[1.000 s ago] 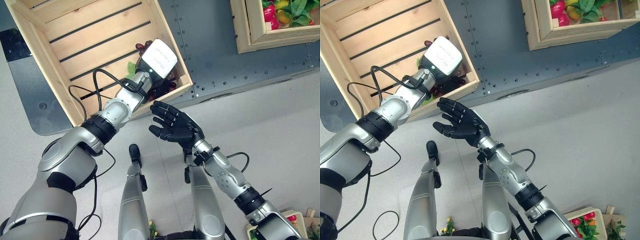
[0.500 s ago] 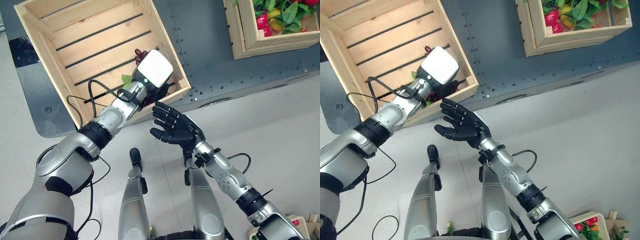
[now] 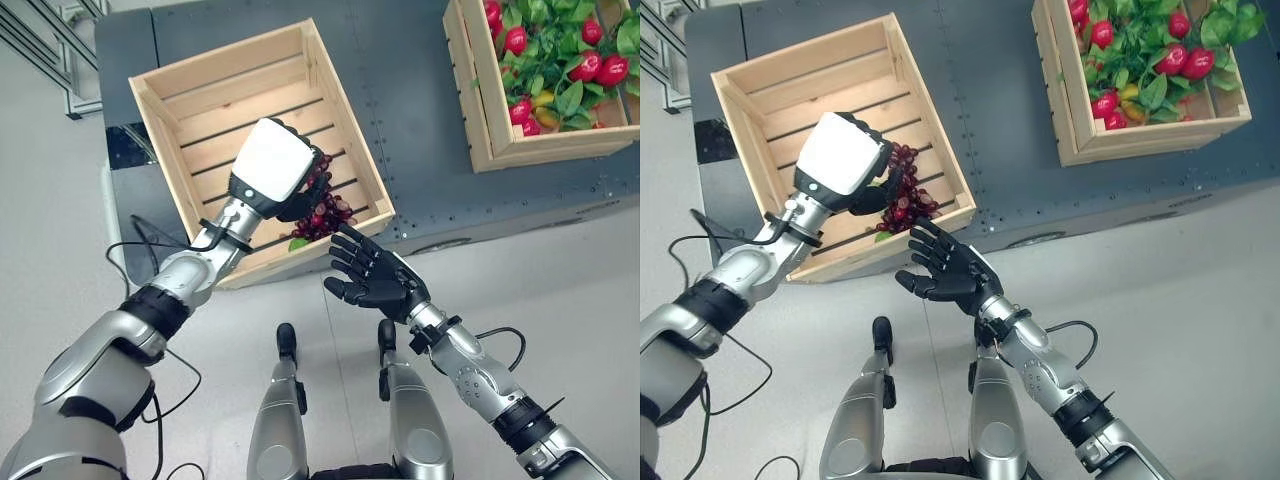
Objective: Pick up the fruits from the basket on one side to the basket on the other side
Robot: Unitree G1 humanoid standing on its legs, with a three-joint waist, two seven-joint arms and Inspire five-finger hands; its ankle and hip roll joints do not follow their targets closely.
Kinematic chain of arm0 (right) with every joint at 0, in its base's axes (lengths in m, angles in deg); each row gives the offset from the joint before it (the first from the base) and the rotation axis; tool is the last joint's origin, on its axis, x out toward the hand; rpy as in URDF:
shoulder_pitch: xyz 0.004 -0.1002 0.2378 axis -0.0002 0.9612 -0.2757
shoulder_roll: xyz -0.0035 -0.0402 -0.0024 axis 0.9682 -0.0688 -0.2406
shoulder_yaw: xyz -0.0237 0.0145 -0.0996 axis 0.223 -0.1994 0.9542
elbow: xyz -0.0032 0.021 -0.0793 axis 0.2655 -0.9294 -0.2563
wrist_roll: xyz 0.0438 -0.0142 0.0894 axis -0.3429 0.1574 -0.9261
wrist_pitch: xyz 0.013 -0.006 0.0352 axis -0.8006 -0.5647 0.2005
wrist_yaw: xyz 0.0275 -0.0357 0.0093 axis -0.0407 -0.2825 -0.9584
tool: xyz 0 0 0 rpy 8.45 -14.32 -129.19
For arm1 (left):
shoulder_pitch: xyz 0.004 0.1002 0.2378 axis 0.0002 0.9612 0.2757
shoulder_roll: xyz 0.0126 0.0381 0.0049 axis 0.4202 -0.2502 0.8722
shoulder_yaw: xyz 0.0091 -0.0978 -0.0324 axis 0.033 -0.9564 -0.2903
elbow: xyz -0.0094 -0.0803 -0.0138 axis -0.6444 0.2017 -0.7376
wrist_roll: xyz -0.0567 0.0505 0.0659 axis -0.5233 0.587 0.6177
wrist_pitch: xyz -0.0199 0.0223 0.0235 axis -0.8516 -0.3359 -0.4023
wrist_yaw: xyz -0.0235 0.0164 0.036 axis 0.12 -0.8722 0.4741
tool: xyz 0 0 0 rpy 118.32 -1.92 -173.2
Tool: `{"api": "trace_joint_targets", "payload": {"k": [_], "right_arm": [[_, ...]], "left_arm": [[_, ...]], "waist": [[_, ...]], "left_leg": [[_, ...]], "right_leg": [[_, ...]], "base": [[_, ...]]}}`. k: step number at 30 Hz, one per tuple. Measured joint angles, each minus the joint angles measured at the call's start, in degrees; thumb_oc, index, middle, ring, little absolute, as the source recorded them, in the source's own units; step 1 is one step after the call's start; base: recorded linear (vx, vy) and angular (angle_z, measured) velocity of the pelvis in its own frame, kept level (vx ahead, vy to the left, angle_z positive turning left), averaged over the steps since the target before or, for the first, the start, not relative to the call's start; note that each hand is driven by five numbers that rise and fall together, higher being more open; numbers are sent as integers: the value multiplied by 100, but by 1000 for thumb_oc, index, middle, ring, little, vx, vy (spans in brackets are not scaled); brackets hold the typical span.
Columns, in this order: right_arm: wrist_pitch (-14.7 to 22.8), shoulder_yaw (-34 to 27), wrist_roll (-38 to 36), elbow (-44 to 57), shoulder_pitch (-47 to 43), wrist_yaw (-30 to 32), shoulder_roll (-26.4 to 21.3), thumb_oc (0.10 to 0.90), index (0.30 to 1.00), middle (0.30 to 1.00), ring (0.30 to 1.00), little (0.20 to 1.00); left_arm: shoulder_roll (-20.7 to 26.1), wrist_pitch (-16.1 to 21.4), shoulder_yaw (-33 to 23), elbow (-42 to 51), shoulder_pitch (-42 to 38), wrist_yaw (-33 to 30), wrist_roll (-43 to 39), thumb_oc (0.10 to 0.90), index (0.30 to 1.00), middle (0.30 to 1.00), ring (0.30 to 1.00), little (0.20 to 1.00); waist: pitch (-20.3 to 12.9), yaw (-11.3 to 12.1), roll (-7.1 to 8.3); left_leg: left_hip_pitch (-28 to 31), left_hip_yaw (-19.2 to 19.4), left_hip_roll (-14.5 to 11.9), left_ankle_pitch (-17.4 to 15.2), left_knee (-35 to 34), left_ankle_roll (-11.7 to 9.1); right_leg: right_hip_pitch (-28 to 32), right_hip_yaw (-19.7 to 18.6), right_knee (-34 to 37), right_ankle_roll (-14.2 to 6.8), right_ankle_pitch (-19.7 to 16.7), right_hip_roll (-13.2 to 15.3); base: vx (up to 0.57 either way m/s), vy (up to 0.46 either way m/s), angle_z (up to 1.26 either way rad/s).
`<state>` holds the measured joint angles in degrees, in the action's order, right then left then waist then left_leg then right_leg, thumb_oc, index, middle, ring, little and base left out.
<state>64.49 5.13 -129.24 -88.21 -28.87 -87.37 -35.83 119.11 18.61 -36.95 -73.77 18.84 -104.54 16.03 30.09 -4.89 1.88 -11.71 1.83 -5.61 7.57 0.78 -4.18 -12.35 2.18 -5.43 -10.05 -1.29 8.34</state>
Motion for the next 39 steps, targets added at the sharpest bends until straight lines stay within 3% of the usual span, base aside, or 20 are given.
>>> {"api": "trace_joint_targets", "payload": {"k": [6, 13, 14, 15, 16, 24, 31, 39], "right_arm": [[1, -284, 13, 397, 279, -186, -74, 800, 900, 900, 900, 900], [-50, -706, 46, 605, 233, -229, -87, 800, 900, 900, 900, 900], [-53, -714, 46, 605, 223, -229, -97, 800, 900, 900, 900, 900], [-72, -713, 46, 605, 217, -229, -123, 800, 900, 900, 900, 900], [-115, -713, 46, 604, 230, -229, -135, 800, 900, 900, 900, 900], [-275, -679, 33, 602, 244, -233, -147, 800, 900, 900, 900, 900], [-267, -551, -14, 541, 226, -233, -195, 800, 900, 900, 900, 900], [-134, -121, -71, 155, 46, -210, -381, 800, 900, 900, 900, 900]], "left_arm": [[176, 64, -964, 732, 669, -208, 174, 400, 300, 300, 300, 300], [253, 103, -1242, 1031, 814, -94, 179, 400, 300, 300, 300, 300], [255, 103, -1241, 1031, 814, -60, 170, 438, 356, 356, 356, 356], [254, 103, -1239, 1031, 817, -36, 166, 676, 714, 714, 714, 714], [255, 103, -1230, 1030, 817, 17, 165, 800, 900, 900, 900, 900], [321, 73, -1047, 1008, 818, 513, 158, 800, 900, 900, 900, 900], [350, 38, -281, 658, 778, 891, 180, 800, 900, 900, 900, 900], [350, -32, 568, 86, 220, 1479, 831, 800, 900, 900, 900, 900]], "waist": [[-66, 107, -104], [-160, 102, -163], [-165, 95, -166], [-166, 84, -167], [-166, 74, -166], [-168, -29, -164], [-263, -74, -151], [-262, -156, -153]], "left_leg": [[698, -88, 29, 18, -462, -4], [933, -167, 53, 20, -580, -12], [933, -164, 48, 20, -580, -13], [933, -160, 41, 20, -580, -13], [939, -150, 42, 20, -580, -13], [945, -100, 41, 27, -580, -17], [832, 19, 37, 27, -580, -15], [455, 41, 39, 28, -428, -14]], "right_leg": [[927, 94, 752, -35, -121, 12], [1298, 189, 1006, -36, -122, 24], [1299, 189, 1013, -36, -129, 19], [1299, 184, 1014, -33, -142, 10], [1299, 170, 1014, -36, -155, 12], [1275, 111, 1022, -42, -198, 11], [1087, -8, 1021, -45, -217, 11], [699, -63, 882, -46, -242, 11]], "base": [[78, 7, 14], [52, 11, 7], [37, 18, 1], [34, 14, -2], [32, 13, -4], [-7, -1, -2], [-26, -3, -8], [-48, -9, -2]]}}
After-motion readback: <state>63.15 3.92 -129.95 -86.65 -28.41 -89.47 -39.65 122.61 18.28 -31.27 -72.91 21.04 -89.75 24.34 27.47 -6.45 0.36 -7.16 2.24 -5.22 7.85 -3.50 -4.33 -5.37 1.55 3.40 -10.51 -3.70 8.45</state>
